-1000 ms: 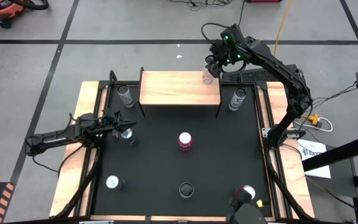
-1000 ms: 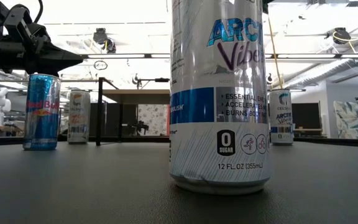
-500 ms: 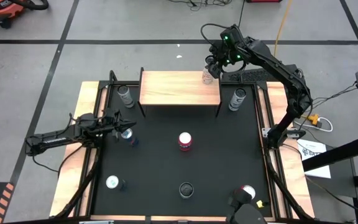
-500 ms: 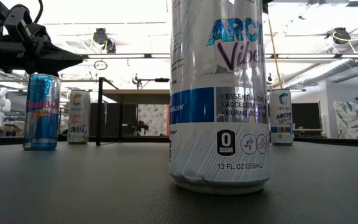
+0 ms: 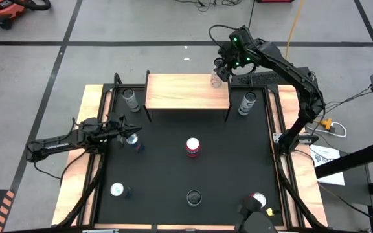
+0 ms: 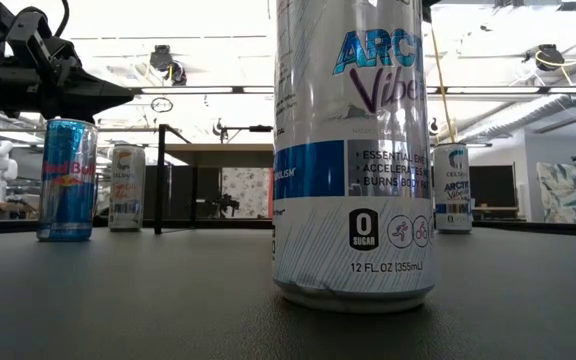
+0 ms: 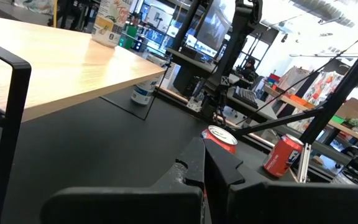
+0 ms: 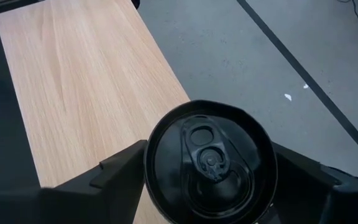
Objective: Place canned beverage on shelf
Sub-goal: Put the bottom white-yellow soda can on the shelf
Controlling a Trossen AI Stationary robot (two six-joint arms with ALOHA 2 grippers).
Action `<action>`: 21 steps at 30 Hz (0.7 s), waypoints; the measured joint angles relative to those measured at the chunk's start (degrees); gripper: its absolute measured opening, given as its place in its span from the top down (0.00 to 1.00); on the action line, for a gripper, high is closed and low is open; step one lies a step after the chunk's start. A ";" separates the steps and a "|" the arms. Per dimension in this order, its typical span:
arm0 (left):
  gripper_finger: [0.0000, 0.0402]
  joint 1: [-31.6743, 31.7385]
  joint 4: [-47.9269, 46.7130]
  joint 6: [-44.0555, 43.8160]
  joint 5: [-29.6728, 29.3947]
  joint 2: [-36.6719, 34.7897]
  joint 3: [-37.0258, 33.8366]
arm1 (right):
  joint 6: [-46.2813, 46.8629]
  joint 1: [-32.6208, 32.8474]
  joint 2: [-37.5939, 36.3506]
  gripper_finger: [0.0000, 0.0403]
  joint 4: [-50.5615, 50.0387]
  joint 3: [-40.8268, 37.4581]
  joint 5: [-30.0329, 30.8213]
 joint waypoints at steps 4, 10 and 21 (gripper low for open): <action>1.00 0.02 -0.01 0.00 0.00 0.00 0.01 | -0.21 0.41 0.07 0.24 0.15 -0.02 1.12; 1.00 0.01 -0.02 0.00 0.00 0.01 0.00 | -2.07 0.68 0.07 0.18 -1.33 -0.07 1.33; 1.00 0.01 -0.02 0.00 -0.01 0.00 0.02 | -1.91 0.68 -2.46 0.17 -1.76 -0.07 1.32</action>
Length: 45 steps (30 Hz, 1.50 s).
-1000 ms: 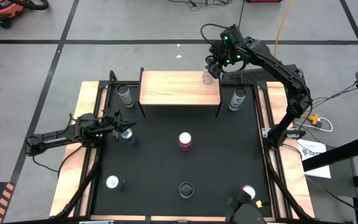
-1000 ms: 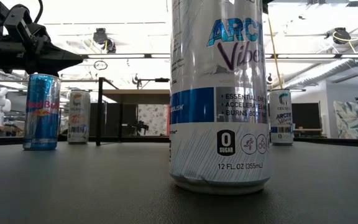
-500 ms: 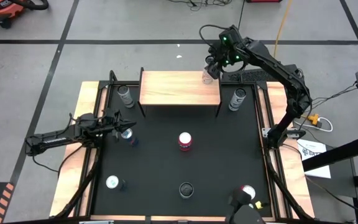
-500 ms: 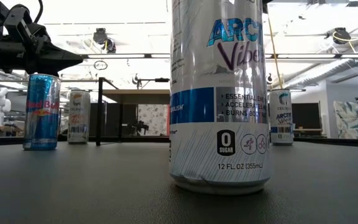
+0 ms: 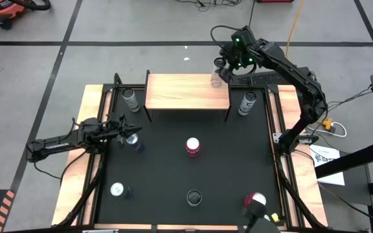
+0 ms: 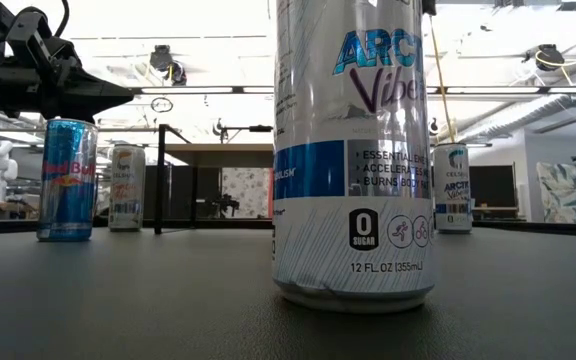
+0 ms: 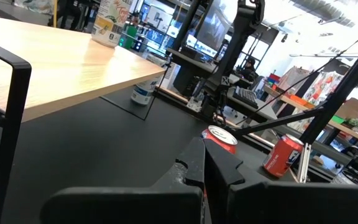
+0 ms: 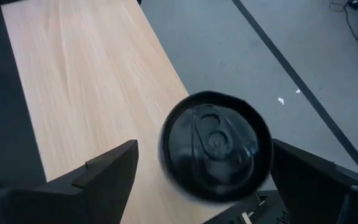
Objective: Place canned beverage on shelf
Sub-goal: Put the bottom white-yellow soda can on the shelf, then put the top white-blue soda can on the shelf
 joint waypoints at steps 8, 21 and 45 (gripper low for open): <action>1.00 -0.01 0.00 0.00 -0.01 0.01 -0.02 | 6.16 0.20 -5.77 0.17 -7.52 0.00 -0.18; 1.00 -0.01 0.00 -0.09 -0.01 0.00 -0.02 | 13.52 0.39 -10.15 0.17 -25.28 0.02 8.59; 1.00 0.01 0.00 0.00 0.01 0.02 0.00 | 27.73 0.39 -12.83 0.17 -35.95 -5.22 12.04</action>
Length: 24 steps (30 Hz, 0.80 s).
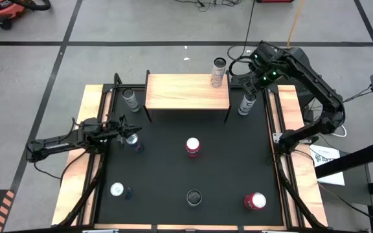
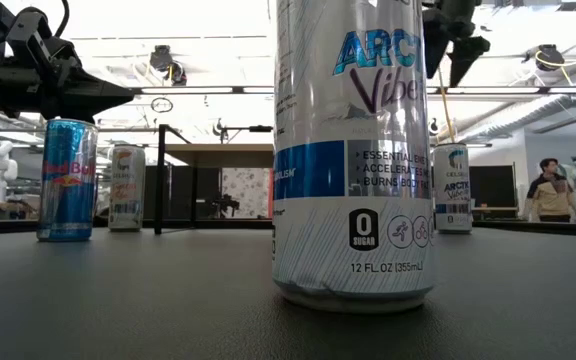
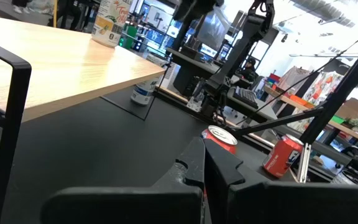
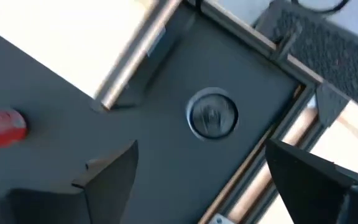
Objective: Place canned beverage on shelf
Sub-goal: Put the top white-blue soda can on the shelf
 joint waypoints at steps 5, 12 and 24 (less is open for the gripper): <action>1.00 0.00 0.02 0.02 -0.01 -0.01 -0.01 | -0.02 0.00 -4.85 0.17 4.73 -10.03 0.08; 1.00 0.00 0.00 0.02 -0.09 -0.01 -0.02 | 0.67 0.00 -9.75 0.17 14.66 -18.96 -0.14; 1.00 0.00 0.00 -0.09 -0.22 0.00 -0.02 | 1.46 -0.04 -11.16 0.17 27.27 -31.05 0.29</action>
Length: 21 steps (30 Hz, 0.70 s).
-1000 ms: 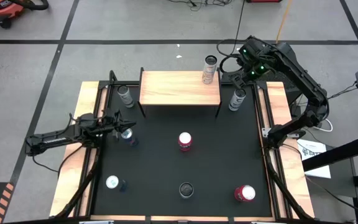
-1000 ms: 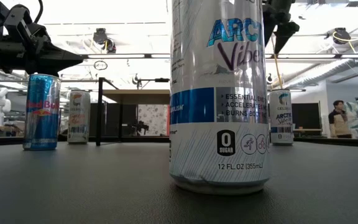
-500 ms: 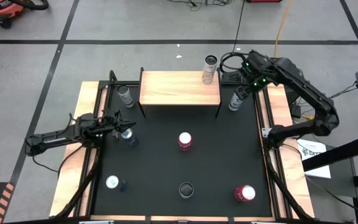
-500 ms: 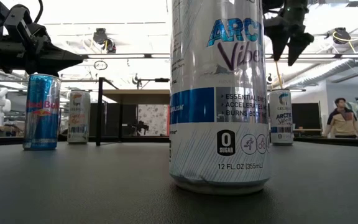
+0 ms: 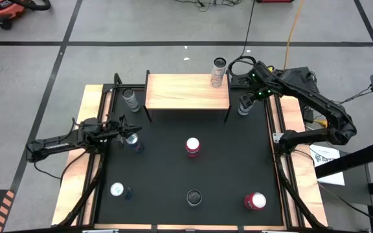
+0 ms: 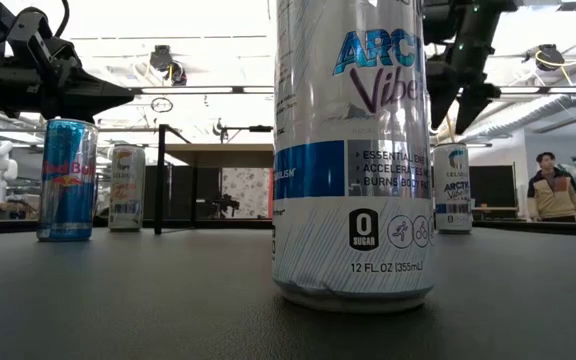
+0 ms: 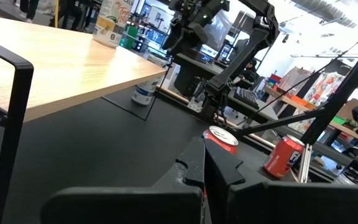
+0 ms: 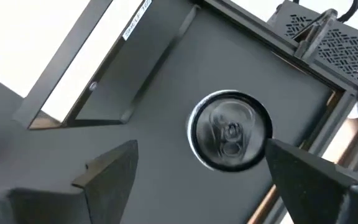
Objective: Place canned beverage on shelf
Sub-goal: Put the top white-blue soda can on the shelf
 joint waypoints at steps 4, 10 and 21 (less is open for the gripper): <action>1.00 -0.01 0.02 -0.01 0.18 0.00 0.01 | 0.01 0.02 0.02 0.17 0.71 -1.36 3.50; 1.00 0.00 0.03 -0.02 0.22 0.00 0.02 | 0.92 -0.11 0.00 0.17 0.81 -1.65 5.63; 1.00 -0.01 0.04 -0.04 0.38 0.00 0.01 | 1.31 -0.11 0.09 0.17 0.84 -1.65 5.44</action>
